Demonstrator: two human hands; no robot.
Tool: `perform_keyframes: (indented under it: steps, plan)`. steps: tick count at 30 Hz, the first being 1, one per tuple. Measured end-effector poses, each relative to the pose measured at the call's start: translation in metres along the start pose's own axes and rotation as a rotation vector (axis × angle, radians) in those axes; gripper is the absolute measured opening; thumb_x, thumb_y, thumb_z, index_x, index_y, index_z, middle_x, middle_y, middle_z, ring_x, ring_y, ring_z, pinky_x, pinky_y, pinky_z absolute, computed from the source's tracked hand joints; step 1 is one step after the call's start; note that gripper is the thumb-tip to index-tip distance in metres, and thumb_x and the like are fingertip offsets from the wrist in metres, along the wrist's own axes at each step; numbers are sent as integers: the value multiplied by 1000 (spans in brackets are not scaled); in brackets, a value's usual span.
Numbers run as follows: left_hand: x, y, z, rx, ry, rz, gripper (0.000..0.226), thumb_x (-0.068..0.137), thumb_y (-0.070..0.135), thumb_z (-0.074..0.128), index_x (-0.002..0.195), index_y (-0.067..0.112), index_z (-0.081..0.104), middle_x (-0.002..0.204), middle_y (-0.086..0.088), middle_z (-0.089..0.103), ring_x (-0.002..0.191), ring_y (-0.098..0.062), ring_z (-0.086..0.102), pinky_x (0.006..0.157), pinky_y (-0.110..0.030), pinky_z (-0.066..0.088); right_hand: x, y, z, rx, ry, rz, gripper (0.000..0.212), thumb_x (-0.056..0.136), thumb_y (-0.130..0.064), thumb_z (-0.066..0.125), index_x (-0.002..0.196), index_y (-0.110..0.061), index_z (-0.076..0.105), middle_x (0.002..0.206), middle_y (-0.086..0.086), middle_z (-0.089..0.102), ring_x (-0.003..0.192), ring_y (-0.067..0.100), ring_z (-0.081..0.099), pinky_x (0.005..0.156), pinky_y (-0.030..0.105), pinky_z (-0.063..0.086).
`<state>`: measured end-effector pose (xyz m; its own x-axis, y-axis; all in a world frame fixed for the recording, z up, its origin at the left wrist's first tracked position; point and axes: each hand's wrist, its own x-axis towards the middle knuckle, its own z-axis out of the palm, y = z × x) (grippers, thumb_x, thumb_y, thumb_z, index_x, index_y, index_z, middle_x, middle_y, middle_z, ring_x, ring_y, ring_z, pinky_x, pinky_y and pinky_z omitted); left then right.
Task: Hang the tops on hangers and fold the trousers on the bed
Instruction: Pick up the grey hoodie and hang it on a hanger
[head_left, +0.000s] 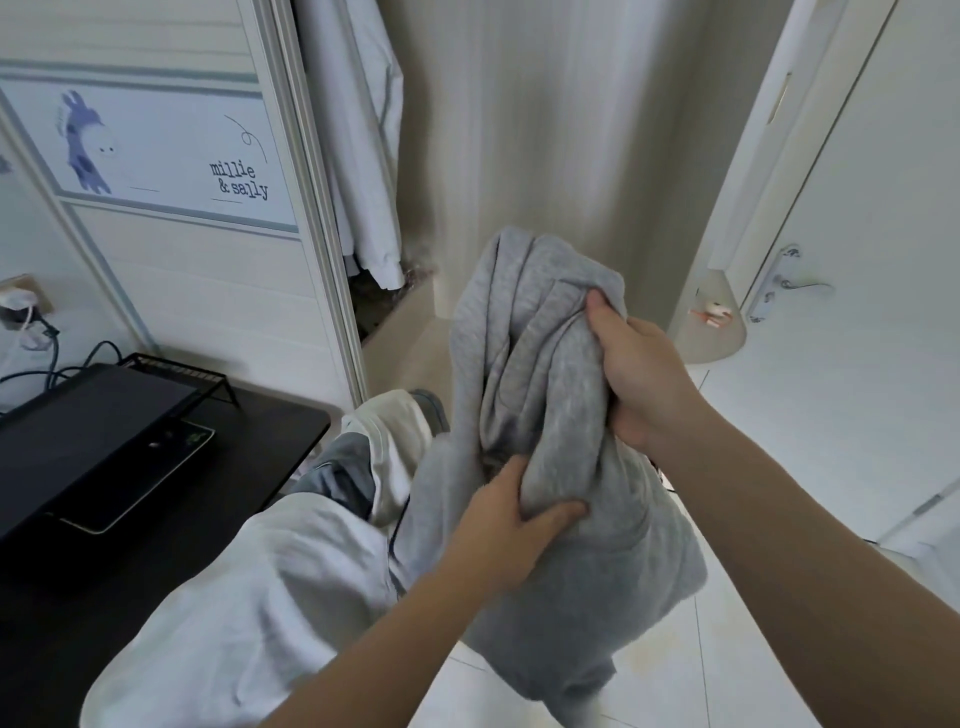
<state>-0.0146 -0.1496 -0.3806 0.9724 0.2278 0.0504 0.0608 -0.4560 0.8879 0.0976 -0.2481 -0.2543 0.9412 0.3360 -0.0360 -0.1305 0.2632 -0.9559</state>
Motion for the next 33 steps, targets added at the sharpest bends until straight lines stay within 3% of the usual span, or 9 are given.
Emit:
perform_keyframes:
  steps: [2,6,10,14,17,20,23,26,33]
  plan:
    - [7,-1,-5,-37,117,38,25,93,52,62,91,27,61,83,15,66,81,-4,61,78,-28,48,6,1,-5,2,17,1,30,99,-35,63,95,-8,74,97,5,79,92,18,76,69,26,60]
    - [21,1,-23,-30,303,93,35,102,40,52,80,14,57,69,2,59,69,-14,57,66,-32,45,10,15,-23,-224,-42,-6,14,99,-21,62,107,-14,72,114,9,73,113,23,67,93,36,53]
    - [35,9,-42,-105,416,58,43,101,39,53,67,15,43,54,9,40,53,-7,38,53,-21,34,-22,47,-36,-717,-102,-162,50,88,-37,74,132,-29,52,135,-15,52,125,0,46,105,28,38]
    - [41,11,-49,-249,406,16,48,100,35,56,58,20,39,50,12,33,51,-7,34,55,-28,33,-69,112,-33,-775,-150,-104,80,73,-53,79,140,-34,40,135,-16,48,127,0,44,109,34,41]
    - [40,12,-49,-335,381,5,49,96,39,57,54,26,34,52,12,30,53,-8,32,56,-32,31,-82,148,-25,-807,-116,-29,72,76,-52,76,136,-43,39,127,-23,54,118,3,53,97,29,47]
    - [40,5,-53,-359,388,-6,47,95,40,57,56,27,34,54,11,31,56,-10,34,59,-34,32,-67,150,-31,-837,-56,-66,9,94,-33,65,102,-33,62,90,-13,69,87,10,66,71,31,53]
    - [41,-10,-67,-366,368,9,44,98,43,57,59,25,44,56,6,39,58,-14,39,60,-34,36,-47,124,-37,-778,-70,-153,19,96,-16,61,78,-21,67,71,-6,67,70,7,60,64,27,45]
    - [33,-29,-68,-400,145,-26,27,83,59,62,84,34,72,80,9,68,79,-11,65,75,-29,55,-33,90,-32,-654,-55,-157,23,98,-23,61,86,-5,69,77,14,67,70,9,55,64,30,43]
    - [-4,-66,-18,-140,-117,-96,38,84,51,69,84,14,60,71,14,55,70,-4,54,70,-23,44,-3,41,-31,-384,-89,-101,23,100,-33,59,91,-24,78,92,-4,78,83,8,73,65,14,53]
